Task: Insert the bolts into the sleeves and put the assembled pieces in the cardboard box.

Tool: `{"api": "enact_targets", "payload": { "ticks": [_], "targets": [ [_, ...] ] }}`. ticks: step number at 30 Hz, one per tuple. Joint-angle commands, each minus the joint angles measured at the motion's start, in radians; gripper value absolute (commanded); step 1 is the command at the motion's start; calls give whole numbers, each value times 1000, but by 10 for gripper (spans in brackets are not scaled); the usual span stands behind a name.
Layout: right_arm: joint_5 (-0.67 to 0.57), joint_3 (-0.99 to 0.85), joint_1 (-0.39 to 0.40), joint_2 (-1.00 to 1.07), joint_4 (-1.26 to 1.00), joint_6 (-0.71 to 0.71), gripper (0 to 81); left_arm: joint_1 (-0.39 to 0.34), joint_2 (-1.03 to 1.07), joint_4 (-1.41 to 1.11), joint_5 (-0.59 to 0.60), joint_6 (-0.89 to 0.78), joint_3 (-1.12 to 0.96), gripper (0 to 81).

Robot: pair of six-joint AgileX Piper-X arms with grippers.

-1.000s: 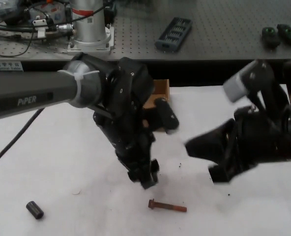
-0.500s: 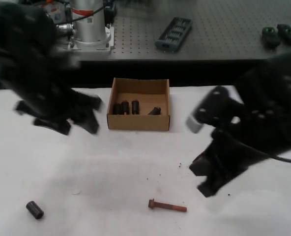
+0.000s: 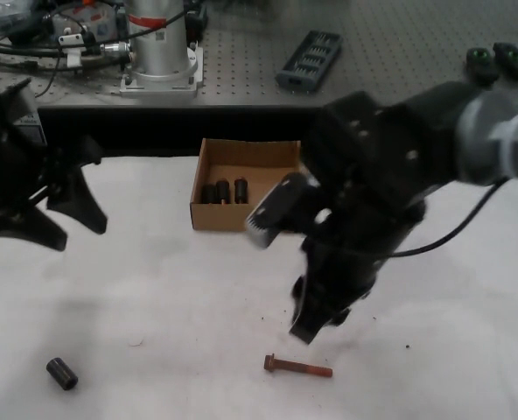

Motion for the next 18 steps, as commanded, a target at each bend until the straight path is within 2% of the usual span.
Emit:
{"api": "enact_targets", "payload": {
  "ticks": [1,4,9,14,18],
  "targets": [
    [3,-13,33,15,28,-49,347,17,-13,66,10,-1,-5,375],
    [6,-9,61,33,52,-79,347,28,-13,88,20,-33,-5,375],
    [31,-9,90,64,58,-125,347,29,-13,72,102,-124,-5,375],
    [47,-9,90,91,15,-139,347,29,-15,19,89,-219,-5,375],
    [53,-9,90,112,-10,-139,347,29,-23,-4,79,-232,-5,375]
  ]
}}
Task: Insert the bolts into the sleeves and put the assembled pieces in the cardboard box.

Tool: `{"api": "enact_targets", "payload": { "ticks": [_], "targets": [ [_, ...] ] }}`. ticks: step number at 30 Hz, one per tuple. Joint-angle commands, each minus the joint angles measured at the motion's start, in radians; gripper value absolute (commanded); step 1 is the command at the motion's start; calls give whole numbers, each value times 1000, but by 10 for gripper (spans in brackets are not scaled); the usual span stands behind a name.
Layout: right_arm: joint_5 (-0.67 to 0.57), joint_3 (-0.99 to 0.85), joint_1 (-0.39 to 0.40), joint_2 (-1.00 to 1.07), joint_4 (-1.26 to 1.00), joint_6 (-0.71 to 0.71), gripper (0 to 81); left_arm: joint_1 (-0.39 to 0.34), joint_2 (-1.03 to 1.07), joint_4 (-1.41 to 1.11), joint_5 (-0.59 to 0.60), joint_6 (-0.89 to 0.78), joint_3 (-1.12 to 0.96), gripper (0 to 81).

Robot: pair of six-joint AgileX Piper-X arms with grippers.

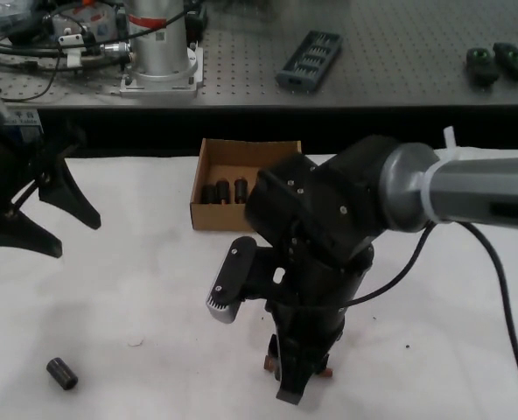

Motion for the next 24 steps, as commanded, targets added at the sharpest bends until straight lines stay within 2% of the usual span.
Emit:
{"api": "enact_targets", "payload": {
  "ticks": [1,5,13,17,22,24],
  "targets": [
    [-1,-8,-1,5,-7,-9,347,0,-23,-12,-9,-13,-5,375],
    [-1,-8,-4,31,-14,-9,347,0,-37,-14,-77,-25,-5,375],
    [-9,-8,-7,72,-28,-7,345,0,-49,-14,-71,-25,-5,375],
    [-9,-8,-7,86,-28,0,297,0,-49,-12,-68,-25,-5,375],
    [-9,-8,-9,92,-28,0,291,0,-49,-5,-68,-21,-5,375],
    [0,-8,-10,92,-35,5,242,0,-49,-5,-68,-19,-5,375]
  ]
}}
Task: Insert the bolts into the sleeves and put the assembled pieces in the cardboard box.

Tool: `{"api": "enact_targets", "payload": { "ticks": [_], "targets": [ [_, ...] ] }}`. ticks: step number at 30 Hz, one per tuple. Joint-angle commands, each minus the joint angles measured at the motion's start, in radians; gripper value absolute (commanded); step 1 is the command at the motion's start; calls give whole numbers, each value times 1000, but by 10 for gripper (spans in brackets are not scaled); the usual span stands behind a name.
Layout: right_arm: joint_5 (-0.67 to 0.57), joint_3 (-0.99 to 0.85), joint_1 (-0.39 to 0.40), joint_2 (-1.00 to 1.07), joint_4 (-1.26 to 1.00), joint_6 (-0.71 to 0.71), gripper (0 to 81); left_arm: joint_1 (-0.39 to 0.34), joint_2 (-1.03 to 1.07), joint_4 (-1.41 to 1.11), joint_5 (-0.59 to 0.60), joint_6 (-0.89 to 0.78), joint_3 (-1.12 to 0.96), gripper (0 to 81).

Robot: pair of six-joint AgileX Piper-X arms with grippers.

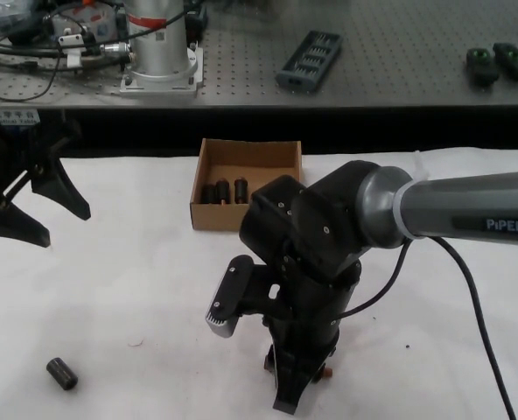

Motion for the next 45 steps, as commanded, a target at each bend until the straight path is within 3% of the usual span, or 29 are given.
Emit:
{"api": "enact_targets", "payload": {
  "ticks": [1,4,5,10,14,17,21,26,31,39,45],
  "targets": [
    [14,-2,-5,24,-21,23,197,0,-16,2,-8,-3,-5,375],
    [60,-4,-5,24,-26,89,36,0,-16,2,-12,22,-5,375],
    [68,-4,-5,24,-26,107,19,0,-16,2,-15,36,-5,375],
    [63,-4,-5,-2,-40,224,44,-4,-16,2,-47,136,32,375],
    [-18,-4,-26,-86,-94,224,44,-14,-16,-22,-51,149,174,375],
    [-49,-3,-64,-191,-156,270,44,-38,-14,-59,-9,100,308,375],
    [-133,13,-146,-318,-263,435,44,-87,-14,-102,59,-18,426,375],
    [-146,55,-209,-408,-335,480,44,-123,-54,-148,-66,-117,419,375],
    [-146,112,-215,-440,-331,480,44,-111,-154,-267,-209,-305,419,375],
    [-146,197,-185,-437,-358,543,44,-101,-148,-223,-254,-569,419,375],
    [-146,199,-185,-460,-375,554,44,-99,-114,-193,-344,-580,419,351]
  ]
}}
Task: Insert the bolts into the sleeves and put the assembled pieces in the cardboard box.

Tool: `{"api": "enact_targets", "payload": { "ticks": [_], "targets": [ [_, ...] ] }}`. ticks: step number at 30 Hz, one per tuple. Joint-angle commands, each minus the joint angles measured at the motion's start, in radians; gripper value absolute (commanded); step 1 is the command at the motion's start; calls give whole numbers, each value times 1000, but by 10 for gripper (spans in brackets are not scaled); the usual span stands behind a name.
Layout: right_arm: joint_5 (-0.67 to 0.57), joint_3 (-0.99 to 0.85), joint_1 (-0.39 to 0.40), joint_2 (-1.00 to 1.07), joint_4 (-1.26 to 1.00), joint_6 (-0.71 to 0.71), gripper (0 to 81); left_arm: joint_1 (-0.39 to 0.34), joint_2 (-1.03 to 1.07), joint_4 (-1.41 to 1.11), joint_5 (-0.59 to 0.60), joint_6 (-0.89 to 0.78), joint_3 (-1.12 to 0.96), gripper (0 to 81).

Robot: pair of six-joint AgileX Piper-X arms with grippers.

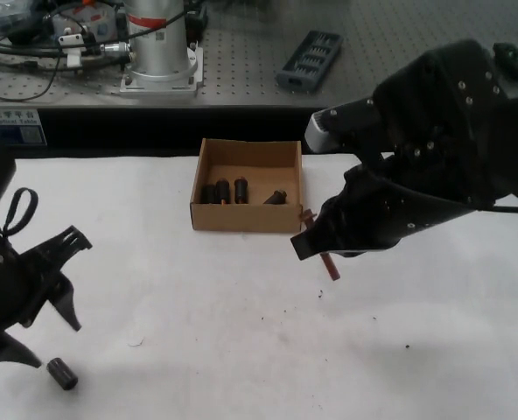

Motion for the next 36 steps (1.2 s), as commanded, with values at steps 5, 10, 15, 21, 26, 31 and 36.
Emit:
{"api": "enact_targets", "payload": {
  "ticks": [5,10,15,21,26,31,36],
  "targets": [
    [-11,-5,1,-59,-59,2,44,3,84,58,-62,-24,-6,347],
    [-11,-5,1,-79,-77,2,44,7,107,57,-73,-24,-6,347],
    [-11,-5,1,-80,-77,5,44,9,143,44,-70,-28,-6,347],
    [-11,-5,1,-80,-77,2,44,9,171,-1,-44,-40,-6,347],
    [-11,-5,1,-80,-81,2,44,9,171,-31,-48,-44,-6,347],
    [-11,-5,1,-80,-84,2,44,9,176,-54,-49,-44,-6,347],
    [-11,-5,1,-80,-84,2,44,9,212,-60,-44,-44,-6,347]
  ]
}}
